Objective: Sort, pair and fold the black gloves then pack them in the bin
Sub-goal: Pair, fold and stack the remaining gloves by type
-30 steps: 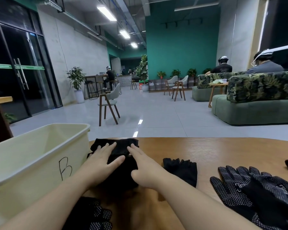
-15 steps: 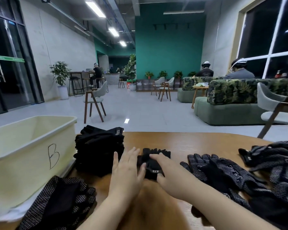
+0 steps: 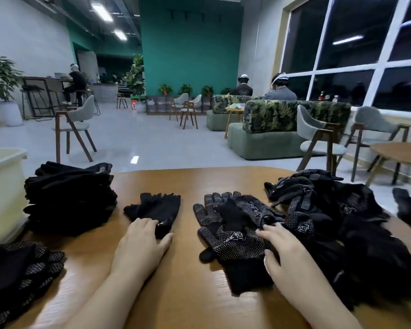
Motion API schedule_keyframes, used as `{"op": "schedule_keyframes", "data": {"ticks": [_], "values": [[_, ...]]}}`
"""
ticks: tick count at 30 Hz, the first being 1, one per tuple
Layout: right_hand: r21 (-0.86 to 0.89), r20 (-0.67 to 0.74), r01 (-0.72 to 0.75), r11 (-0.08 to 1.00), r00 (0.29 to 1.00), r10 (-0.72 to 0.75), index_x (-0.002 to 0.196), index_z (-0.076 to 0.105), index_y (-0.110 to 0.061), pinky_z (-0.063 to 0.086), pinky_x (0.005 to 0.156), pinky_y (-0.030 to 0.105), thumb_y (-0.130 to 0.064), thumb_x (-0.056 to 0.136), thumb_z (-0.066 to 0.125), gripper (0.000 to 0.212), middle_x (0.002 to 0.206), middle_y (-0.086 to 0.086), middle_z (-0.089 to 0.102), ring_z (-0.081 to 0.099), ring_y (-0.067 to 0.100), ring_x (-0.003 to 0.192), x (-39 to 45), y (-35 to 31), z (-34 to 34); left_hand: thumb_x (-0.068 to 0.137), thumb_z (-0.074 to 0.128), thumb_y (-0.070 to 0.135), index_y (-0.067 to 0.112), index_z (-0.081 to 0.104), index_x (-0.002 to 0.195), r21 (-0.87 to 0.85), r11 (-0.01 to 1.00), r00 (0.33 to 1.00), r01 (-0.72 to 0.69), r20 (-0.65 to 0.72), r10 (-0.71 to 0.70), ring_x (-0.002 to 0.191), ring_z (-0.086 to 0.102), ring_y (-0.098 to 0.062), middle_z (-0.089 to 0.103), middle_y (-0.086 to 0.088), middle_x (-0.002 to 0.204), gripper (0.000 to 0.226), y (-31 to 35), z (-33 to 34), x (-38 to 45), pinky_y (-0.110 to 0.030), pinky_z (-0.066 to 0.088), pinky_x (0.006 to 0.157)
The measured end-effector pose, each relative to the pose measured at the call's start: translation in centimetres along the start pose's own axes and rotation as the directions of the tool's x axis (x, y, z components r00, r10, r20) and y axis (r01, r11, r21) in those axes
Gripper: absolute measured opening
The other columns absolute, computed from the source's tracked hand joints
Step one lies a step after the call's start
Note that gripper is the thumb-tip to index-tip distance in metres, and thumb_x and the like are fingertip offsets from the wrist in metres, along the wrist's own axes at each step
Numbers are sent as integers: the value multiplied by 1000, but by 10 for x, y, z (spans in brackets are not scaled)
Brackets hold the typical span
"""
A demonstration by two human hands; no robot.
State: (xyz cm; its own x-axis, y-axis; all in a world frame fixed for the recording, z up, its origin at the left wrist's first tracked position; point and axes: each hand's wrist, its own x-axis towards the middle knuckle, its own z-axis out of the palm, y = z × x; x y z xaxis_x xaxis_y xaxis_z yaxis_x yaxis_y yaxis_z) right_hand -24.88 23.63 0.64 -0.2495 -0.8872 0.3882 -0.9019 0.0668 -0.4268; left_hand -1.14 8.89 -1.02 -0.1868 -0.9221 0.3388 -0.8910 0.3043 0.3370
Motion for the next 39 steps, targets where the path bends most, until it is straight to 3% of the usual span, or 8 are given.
{"op": "schedule_keyframes", "data": {"ticks": [4, 7, 12, 18, 24, 29, 34, 39], "values": [[-88, -28, -110, 990, 994, 108, 130, 53, -28, 19, 112, 23, -30, 89, 60, 41, 137, -15, 45, 29, 5, 137, -34, 25, -8, 91, 41, 57, 19, 47, 135, 75, 997, 1000, -14, 27, 12, 134, 33, -14, 48, 6, 135, 59, 2, -2, -1, -28, 33, 105], [-143, -10, -138, 980, 990, 138, 132, 49, -32, 22, 109, 22, -39, 92, 54, 41, 135, -22, 42, 32, 2, 133, -43, 29, -10, 93, 29, 60, 19, 26, 148, 134, 991, 992, -23, 125, 6, 146, 9, -15, 23, 4, 155, 69, 2, 0, -5, -33, 15, 117], [-115, -104, -133, 985, 987, 121, 97, 68, -24, 42, 84, 24, -21, 88, 62, 11, 97, -21, 59, 55, 10, 103, -45, 29, -7, 94, 21, 60, 21, -1, 152, 152, 983, 974, -98, 215, 64, 145, -14, -12, -7, 5, 159, 73, 5, -1, -21, -35, -1, 119], [39, -432, -98, 994, 896, 105, 94, 66, -14, 42, 70, 19, -3, 84, 67, 15, 87, -16, 55, 61, 12, 83, -46, 28, -9, 95, 26, 56, 28, 0, 151, 104, 984, 977, -143, 176, 124, 144, -16, -10, -6, 9, 158, 68, 7, -4, -31, -34, -3, 119], [142, -604, 200, 970, 793, -75, 98, 62, -8, 32, 85, -3, -21, 89, 45, 24, 92, -11, 56, 48, -12, 93, -34, -5, -9, 93, 30, 57, 32, 13, 150, 22, 985, 976, -171, 139, 166, 145, -4, -8, 9, 13, 157, 64, 7, -6, -30, -34, 1, 119], [192, -582, 369, 909, 789, -197, 101, 59, -11, 34, 86, -1, -20, 91, 45, 20, 93, -10, 58, 49, -9, 92, -3, -53, 4, 72, 55, 58, 37, 39, 137, -576, 740, 928, -346, -93, 362, 126, 39, 7, 38, 31, 137, 71, 15, -28, -45, -5, 28, 100], [348, -544, 435, 830, 815, -199, 100, 60, -11, 35, 80, -1, -21, 91, 45, 20, 91, -10, 58, 50, -8, 86, 30, -96, 16, 72, 64, 47, 57, 38, 124, -523, 711, 882, -470, -275, 382, 104, 51, 3, 48, 29, 122, 59, 17, -33, -60, -7, 40, 78], [553, -268, 415, 722, 910, -318, 102, 54, -31, 45, 89, 19, -5, 84, 46, 32, 102, -10, 65, 59, 4, 103, 53, -108, 40, 83, 68, 15, 56, 60, 106, -513, 727, 872, -456, -420, 251, 91, 60, -1, 57, 22, 112, 48, -7, -42, -64, -12, 46, 60]]}}
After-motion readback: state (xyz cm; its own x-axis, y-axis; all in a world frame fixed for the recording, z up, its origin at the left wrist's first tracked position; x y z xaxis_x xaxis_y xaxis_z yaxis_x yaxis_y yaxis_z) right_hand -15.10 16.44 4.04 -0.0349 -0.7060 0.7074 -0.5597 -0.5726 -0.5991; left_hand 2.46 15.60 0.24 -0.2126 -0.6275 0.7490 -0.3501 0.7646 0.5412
